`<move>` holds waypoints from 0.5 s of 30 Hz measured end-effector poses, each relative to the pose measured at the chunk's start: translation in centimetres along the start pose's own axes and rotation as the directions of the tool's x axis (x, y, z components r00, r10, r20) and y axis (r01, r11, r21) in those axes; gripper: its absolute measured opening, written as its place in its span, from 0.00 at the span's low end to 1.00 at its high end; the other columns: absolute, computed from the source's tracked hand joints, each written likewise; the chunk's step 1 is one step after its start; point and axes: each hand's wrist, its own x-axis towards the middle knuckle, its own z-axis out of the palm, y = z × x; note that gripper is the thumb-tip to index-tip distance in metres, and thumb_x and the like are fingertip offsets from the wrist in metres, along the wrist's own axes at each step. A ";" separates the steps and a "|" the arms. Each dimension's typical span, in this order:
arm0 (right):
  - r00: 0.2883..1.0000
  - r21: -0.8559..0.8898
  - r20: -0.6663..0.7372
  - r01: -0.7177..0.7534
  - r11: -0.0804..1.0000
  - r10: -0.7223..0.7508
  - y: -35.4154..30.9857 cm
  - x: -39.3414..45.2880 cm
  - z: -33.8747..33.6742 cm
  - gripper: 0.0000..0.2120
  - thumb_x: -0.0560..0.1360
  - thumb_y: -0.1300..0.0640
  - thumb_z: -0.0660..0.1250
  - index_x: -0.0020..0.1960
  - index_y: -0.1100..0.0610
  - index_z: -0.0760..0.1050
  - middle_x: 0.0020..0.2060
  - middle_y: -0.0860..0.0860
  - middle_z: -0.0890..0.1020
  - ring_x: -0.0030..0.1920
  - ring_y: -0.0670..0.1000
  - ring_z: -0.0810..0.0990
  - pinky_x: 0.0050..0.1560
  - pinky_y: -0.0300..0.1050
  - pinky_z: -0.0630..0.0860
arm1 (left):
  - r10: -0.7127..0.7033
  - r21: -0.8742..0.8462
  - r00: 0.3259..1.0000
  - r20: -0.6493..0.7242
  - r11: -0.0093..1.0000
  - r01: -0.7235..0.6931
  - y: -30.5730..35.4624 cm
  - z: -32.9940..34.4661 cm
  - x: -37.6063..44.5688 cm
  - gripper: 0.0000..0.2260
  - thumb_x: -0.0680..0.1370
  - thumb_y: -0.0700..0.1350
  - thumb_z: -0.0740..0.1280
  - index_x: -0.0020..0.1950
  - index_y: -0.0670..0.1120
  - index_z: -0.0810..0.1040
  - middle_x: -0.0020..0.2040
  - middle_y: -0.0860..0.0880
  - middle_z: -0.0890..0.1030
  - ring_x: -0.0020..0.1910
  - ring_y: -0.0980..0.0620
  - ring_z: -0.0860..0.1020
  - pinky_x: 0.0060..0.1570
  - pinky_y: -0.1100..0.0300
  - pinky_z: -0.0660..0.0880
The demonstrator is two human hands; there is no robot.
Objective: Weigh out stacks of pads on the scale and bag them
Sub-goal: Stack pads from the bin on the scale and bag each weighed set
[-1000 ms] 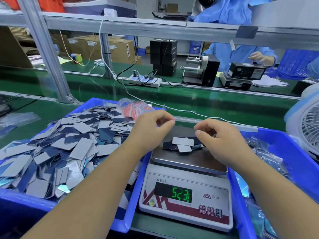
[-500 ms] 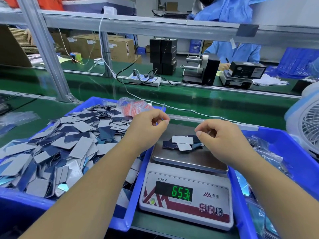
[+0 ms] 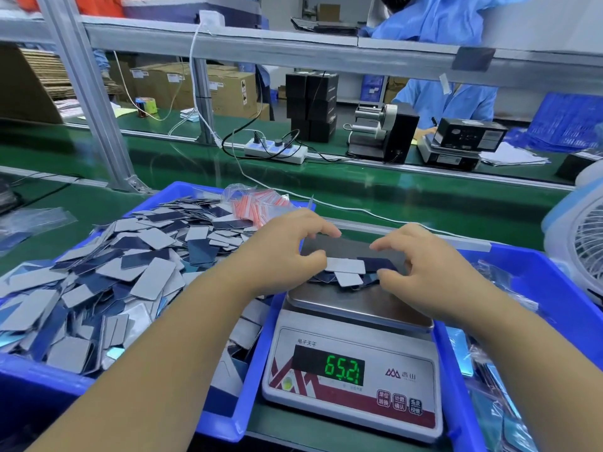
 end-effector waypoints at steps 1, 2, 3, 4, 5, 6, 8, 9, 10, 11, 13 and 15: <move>1.000 -0.003 0.013 -0.002 1.000 0.002 0.0 0.0 0.0 0.19 0.72 0.51 0.67 0.63 0.44 0.76 0.55 0.41 0.73 0.38 0.32 0.69 0.46 0.39 0.66 | -0.003 0.035 0.999 0.037 0.999 0.002 0.0 -0.4 0.0 0.18 0.76 0.44 0.66 0.64 0.60 0.77 0.60 0.63 0.73 0.60 0.64 0.71 0.57 0.69 0.65; 1.000 -0.005 0.021 -0.003 1.000 0.003 0.0 -0.1 0.0 0.20 0.72 0.52 0.67 0.64 0.44 0.75 0.56 0.41 0.72 0.38 0.32 0.69 0.47 0.38 0.66 | -0.012 0.056 0.998 0.068 0.998 0.009 -0.1 -0.8 0.1 0.20 0.76 0.45 0.65 0.66 0.61 0.75 0.63 0.62 0.71 0.63 0.65 0.68 0.58 0.68 0.64; 1.000 -0.010 0.028 -0.005 1.000 0.005 0.1 -0.1 -0.1 0.21 0.71 0.52 0.67 0.64 0.44 0.75 0.57 0.40 0.72 0.39 0.33 0.69 0.47 0.38 0.66 | -0.022 0.064 0.996 0.088 0.998 0.016 -0.1 -1.1 0.1 0.22 0.76 0.45 0.65 0.68 0.62 0.73 0.65 0.63 0.69 0.63 0.67 0.65 0.57 0.69 0.62; 0.999 -0.018 0.035 -0.006 1.000 0.007 0.1 -0.1 0.0 0.22 0.71 0.52 0.67 0.65 0.44 0.75 0.57 0.40 0.71 0.42 0.35 0.70 0.48 0.39 0.66 | -0.029 0.064 0.995 0.098 0.998 0.023 -0.1 -1.3 0.0 0.23 0.75 0.45 0.65 0.68 0.62 0.73 0.66 0.64 0.68 0.63 0.70 0.63 0.56 0.71 0.61; 0.999 -0.027 0.041 -0.009 1.000 0.010 0.1 -0.1 0.0 0.22 0.71 0.51 0.67 0.65 0.44 0.74 0.57 0.40 0.71 0.45 0.37 0.71 0.50 0.39 0.67 | -0.035 0.062 0.994 0.103 0.998 0.028 -0.1 -1.5 0.0 0.23 0.75 0.44 0.64 0.69 0.62 0.72 0.67 0.64 0.67 0.62 0.70 0.62 0.56 0.70 0.62; 0.999 -0.032 0.046 -0.012 0.999 0.013 0.1 0.0 0.0 0.22 0.71 0.51 0.67 0.65 0.43 0.74 0.56 0.39 0.71 0.46 0.38 0.71 0.50 0.40 0.68 | -0.038 0.064 0.993 0.112 0.997 0.031 -0.1 -1.5 -0.1 0.24 0.75 0.44 0.64 0.69 0.61 0.72 0.66 0.64 0.67 0.62 0.69 0.63 0.58 0.68 0.62; 0.998 -0.034 0.056 -0.013 0.999 0.015 0.1 -0.1 0.1 0.21 0.71 0.51 0.67 0.64 0.43 0.74 0.55 0.39 0.70 0.48 0.39 0.71 0.50 0.40 0.69 | -0.035 0.083 0.987 0.156 0.996 0.022 -0.1 -1.3 -0.2 0.25 0.75 0.43 0.65 0.70 0.60 0.71 0.66 0.64 0.68 0.65 0.66 0.65 0.62 0.65 0.62; 0.998 -0.034 0.062 -0.011 0.999 0.013 0.0 -0.1 0.1 0.21 0.71 0.51 0.67 0.64 0.43 0.74 0.55 0.39 0.70 0.49 0.40 0.71 0.50 0.40 0.69 | -0.034 0.093 0.983 0.183 0.995 0.017 -0.1 -1.1 -0.3 0.25 0.75 0.43 0.65 0.71 0.60 0.71 0.67 0.64 0.68 0.65 0.65 0.65 0.62 0.65 0.62; 0.998 -0.035 0.066 -0.009 0.999 0.011 0.0 -0.1 0.1 0.21 0.71 0.52 0.67 0.64 0.43 0.74 0.55 0.39 0.71 0.50 0.41 0.72 0.51 0.40 0.70 | -0.031 0.100 0.979 0.202 0.995 0.011 0.0 -1.0 -0.3 0.25 0.75 0.44 0.65 0.70 0.61 0.71 0.67 0.64 0.68 0.65 0.64 0.66 0.61 0.67 0.62; 0.998 -0.037 0.068 -0.006 0.999 0.008 0.0 -0.1 0.1 0.21 0.71 0.52 0.67 0.64 0.43 0.75 0.54 0.39 0.71 0.51 0.41 0.72 0.52 0.40 0.70 | -0.028 0.103 0.978 0.209 0.995 0.006 0.0 -0.9 -0.3 0.25 0.75 0.44 0.65 0.70 0.61 0.71 0.67 0.64 0.69 0.65 0.64 0.66 0.59 0.69 0.62; 0.998 -0.035 0.069 -0.001 0.999 0.003 -0.1 -0.1 0.1 0.20 0.71 0.53 0.67 0.63 0.43 0.75 0.54 0.39 0.71 0.51 0.42 0.72 0.51 0.40 0.70 | -0.024 0.099 0.981 0.194 0.995 0.005 -0.1 -0.8 -0.2 0.24 0.75 0.44 0.65 0.69 0.61 0.73 0.65 0.64 0.70 0.64 0.65 0.66 0.57 0.73 0.61; 0.997 -0.037 0.071 0.003 0.999 0.000 -0.1 -0.1 0.1 0.19 0.71 0.53 0.67 0.61 0.43 0.76 0.53 0.40 0.72 0.51 0.42 0.73 0.51 0.39 0.69 | -0.063 0.087 0.989 0.135 0.995 0.051 -0.5 -0.8 -0.1 0.22 0.75 0.43 0.65 0.66 0.60 0.75 0.61 0.63 0.72 0.61 0.64 0.70 0.54 0.72 0.63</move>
